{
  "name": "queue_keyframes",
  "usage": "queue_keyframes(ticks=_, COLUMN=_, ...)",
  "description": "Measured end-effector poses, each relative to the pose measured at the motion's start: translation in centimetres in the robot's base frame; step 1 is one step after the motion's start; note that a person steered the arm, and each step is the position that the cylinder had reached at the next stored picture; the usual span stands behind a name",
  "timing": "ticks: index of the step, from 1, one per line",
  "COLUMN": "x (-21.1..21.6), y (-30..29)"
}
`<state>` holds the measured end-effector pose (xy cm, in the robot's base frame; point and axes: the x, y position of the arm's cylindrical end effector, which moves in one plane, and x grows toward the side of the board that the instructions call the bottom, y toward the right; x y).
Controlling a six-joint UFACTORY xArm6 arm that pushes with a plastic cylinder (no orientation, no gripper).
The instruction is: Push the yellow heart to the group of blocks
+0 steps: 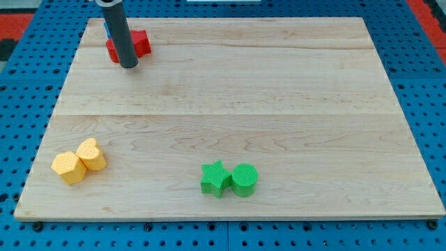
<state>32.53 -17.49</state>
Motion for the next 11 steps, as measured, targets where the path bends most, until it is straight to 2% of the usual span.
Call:
queue_keyframes(ticks=3, x=0.0, y=0.1)
queue_keyframes(ticks=4, x=1.2, y=1.6)
queue_keyframes(ticks=6, x=9.2, y=8.0)
queue_keyframes(ticks=7, x=15.0, y=7.4)
queue_keyframes(ticks=9, x=22.8, y=2.8)
queue_keyframes(ticks=10, x=24.3, y=0.4)
queue_keyframes(ticks=11, x=23.1, y=-1.3)
